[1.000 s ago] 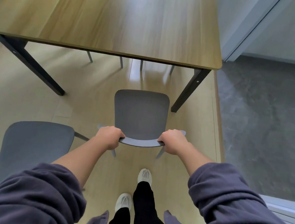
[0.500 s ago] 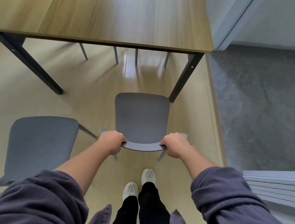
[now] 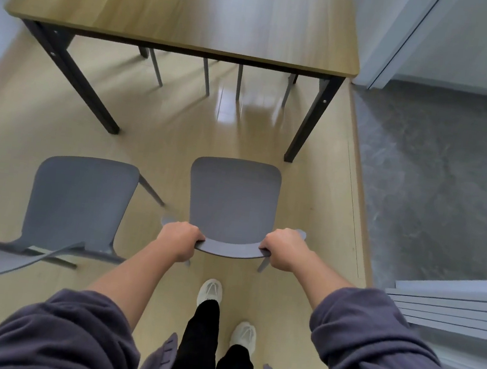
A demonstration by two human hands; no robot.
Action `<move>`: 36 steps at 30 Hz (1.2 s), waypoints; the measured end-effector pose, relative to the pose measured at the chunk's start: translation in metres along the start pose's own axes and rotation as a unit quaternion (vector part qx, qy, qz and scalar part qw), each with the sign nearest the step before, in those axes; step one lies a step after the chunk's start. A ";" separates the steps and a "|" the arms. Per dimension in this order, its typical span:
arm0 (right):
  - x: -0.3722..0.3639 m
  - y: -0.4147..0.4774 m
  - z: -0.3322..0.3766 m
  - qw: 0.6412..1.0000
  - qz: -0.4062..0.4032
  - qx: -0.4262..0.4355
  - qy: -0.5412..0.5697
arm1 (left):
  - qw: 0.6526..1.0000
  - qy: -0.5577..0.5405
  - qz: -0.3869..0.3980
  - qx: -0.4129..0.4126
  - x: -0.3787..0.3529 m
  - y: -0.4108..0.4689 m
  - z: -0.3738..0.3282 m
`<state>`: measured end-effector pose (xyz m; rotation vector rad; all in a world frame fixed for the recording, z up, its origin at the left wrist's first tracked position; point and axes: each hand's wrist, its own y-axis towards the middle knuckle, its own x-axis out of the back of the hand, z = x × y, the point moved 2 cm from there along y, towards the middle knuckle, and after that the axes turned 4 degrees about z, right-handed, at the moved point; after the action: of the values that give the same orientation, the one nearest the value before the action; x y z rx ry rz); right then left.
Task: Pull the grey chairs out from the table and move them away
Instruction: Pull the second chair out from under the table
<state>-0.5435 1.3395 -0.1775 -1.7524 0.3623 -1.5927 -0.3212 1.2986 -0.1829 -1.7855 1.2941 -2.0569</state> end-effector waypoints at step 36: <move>-0.060 -0.093 -0.017 0.917 0.019 -0.067 0.393 | 0.989 -0.141 0.051 -0.012 -0.017 -0.052 -0.069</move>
<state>-0.5952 1.4371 -0.1600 -1.1006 0.8913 -2.2368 -0.3541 1.3761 -0.1572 -1.8943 1.2995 -1.6699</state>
